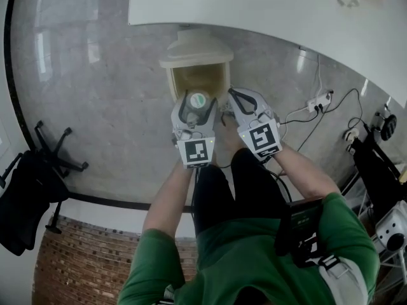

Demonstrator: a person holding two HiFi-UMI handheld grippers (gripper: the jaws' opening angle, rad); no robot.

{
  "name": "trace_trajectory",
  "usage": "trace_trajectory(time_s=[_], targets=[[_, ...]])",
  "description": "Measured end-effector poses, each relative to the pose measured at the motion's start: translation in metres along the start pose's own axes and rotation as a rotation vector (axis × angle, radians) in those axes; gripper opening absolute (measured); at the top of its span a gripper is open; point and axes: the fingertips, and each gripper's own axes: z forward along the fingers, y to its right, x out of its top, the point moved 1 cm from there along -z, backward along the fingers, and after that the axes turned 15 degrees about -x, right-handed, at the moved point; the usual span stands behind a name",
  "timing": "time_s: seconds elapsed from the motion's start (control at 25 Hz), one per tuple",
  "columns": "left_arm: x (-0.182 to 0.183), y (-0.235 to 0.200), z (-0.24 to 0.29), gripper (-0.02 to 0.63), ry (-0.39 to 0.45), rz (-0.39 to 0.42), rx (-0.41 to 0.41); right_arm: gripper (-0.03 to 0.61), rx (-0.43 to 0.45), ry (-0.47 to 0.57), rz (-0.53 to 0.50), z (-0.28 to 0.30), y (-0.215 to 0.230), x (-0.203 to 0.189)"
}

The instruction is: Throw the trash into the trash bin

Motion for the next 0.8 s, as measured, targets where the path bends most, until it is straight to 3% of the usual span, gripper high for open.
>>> trace_trajectory(time_s=[0.2, 0.48, 0.8], targets=[[-0.024, -0.004, 0.025, 0.334, -0.004, -0.008, -0.01, 0.003, 0.001, -0.026, -0.003, 0.014, 0.002, -0.022], [-0.057, -0.005, 0.049, 0.336, -0.105, 0.083, -0.043, 0.003, 0.0, -0.059, 0.006, 0.023, 0.003, -0.045], [-0.081, -0.014, 0.071, 0.339, -0.154, 0.114, -0.044, 0.003, -0.004, -0.07, 0.005, 0.025, 0.008, -0.058]])
